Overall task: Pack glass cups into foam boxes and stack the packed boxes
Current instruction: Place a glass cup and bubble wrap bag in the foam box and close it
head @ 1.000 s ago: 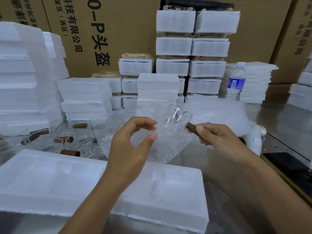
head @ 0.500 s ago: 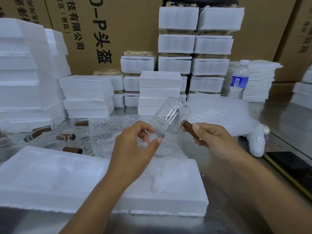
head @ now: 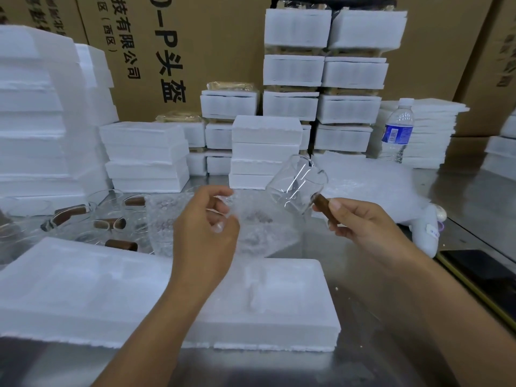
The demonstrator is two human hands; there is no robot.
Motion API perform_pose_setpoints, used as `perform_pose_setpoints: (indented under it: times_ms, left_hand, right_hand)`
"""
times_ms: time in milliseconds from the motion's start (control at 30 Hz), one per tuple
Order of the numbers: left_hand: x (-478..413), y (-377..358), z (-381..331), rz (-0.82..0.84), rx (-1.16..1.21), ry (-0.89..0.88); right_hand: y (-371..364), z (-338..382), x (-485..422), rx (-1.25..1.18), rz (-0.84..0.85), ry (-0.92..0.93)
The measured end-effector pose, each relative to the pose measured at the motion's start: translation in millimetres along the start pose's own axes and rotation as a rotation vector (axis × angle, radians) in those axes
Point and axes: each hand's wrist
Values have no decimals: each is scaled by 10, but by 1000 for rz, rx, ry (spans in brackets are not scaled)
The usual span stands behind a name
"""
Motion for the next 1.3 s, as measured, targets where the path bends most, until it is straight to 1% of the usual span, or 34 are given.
perform_pose_setpoints:
  times_ms: [100,300,467,600,667,733,867,933,1033,1167,1300]
  left_hand:
    - [-32,31,24,-66,82,77]
    - [-73,44,36,-170,154,177]
    - [-101,75,9,-278,315,295]
    - [-135,106,-4,-318,450,386]
    - [-136,108,-13,-280,489,376]
    - [-128,96,-16,-208,479,365]
    - [-94,50,-17,-41,462,446]
    - [-79,42,-10,21,397,448]
    - [-66,61,0,80,305,447]
    - [-71,83,25,169,321,478]
    - [-83,101,28,168,341,456]
  right_hand:
    - [-5,-22,-18,74,-32,34]
    - [-29,2,-3,266,-78,155]
    - [10,36,5,260,-82,224]
    - [32,61,28,298,-44,253]
    - [14,55,28,341,-52,250]
    - [-23,41,28,363,-78,241]
    - [-137,18,32,353,-79,232]
    - [-173,13,34,340,-64,233]
    - [-189,4,26,331,-42,224]
    - [-187,-20,22,309,-31,206]
    - [-209,-40,25,218,-44,188]
Point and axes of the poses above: each hand's wrist, its own x-axis away from the middle knuckle, its own y-axis out of the back of the hand, z = x × y, and after that the axes turned 7 degrees about x, right-handed
